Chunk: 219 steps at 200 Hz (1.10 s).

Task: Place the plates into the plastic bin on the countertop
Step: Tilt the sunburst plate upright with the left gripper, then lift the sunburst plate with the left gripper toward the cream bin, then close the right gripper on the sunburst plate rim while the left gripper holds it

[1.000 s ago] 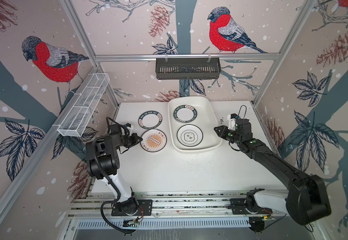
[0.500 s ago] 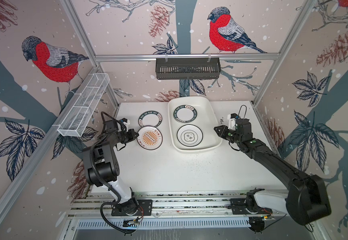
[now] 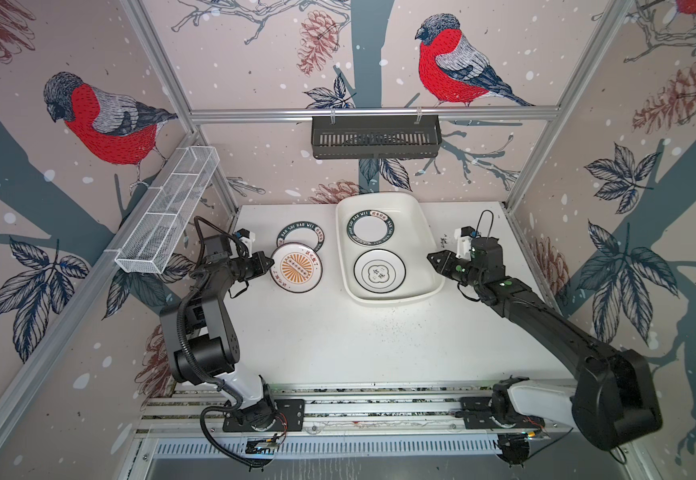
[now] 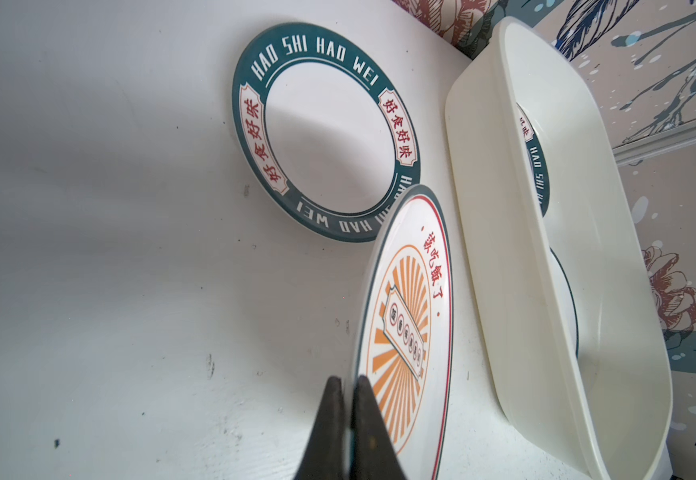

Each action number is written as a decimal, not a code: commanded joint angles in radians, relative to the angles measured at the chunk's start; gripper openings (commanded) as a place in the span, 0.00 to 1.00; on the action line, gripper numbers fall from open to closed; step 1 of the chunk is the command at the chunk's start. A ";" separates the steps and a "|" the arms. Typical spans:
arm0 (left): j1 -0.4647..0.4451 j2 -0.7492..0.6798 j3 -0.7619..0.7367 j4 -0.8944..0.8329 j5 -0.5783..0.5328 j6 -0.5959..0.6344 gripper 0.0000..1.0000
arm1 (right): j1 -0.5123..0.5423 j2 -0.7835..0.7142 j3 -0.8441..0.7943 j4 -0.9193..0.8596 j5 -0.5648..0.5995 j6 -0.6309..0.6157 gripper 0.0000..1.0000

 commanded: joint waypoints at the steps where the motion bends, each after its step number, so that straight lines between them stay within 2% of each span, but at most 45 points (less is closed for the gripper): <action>1: 0.003 -0.028 0.006 0.019 0.063 -0.021 0.00 | 0.000 0.026 0.005 0.052 -0.036 0.006 0.29; 30: 0.003 -0.046 0.009 0.017 0.081 -0.044 0.00 | 0.002 0.041 0.000 0.093 -0.078 0.013 0.34; 88: 0.003 -0.098 0.000 0.047 0.136 -0.115 0.00 | 0.017 0.052 0.005 0.162 -0.154 0.004 0.38; 138: 0.001 -0.139 -0.005 0.070 0.186 -0.162 0.00 | 0.045 0.103 0.043 0.225 -0.272 -0.001 0.40; 156: -0.002 -0.158 -0.010 0.084 0.200 -0.171 0.00 | 0.063 0.125 0.059 0.236 -0.300 -0.003 0.45; 219: -0.048 -0.200 -0.011 0.096 0.237 -0.195 0.00 | 0.166 0.238 0.155 0.249 -0.379 -0.023 0.46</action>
